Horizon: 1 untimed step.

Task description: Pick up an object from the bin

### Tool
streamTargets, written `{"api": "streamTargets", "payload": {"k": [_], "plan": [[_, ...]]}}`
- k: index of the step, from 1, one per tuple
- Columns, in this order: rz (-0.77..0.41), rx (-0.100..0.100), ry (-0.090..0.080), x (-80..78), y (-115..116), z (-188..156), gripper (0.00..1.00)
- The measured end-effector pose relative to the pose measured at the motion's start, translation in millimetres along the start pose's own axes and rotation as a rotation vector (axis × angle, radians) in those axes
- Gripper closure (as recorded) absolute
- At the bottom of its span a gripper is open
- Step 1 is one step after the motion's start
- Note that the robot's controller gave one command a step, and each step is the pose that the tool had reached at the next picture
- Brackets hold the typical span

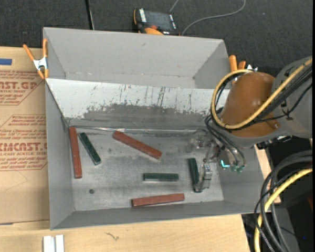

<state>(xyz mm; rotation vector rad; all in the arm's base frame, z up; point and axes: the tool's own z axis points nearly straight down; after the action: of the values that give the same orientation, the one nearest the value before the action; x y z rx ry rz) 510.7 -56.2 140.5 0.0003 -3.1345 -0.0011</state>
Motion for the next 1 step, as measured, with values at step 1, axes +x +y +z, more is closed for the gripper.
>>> {"api": "streamTargets", "payload": {"k": [1], "plan": [[0.219, -0.001, -0.001, 12.8, 6.7, 72.5, 0.00]]}}
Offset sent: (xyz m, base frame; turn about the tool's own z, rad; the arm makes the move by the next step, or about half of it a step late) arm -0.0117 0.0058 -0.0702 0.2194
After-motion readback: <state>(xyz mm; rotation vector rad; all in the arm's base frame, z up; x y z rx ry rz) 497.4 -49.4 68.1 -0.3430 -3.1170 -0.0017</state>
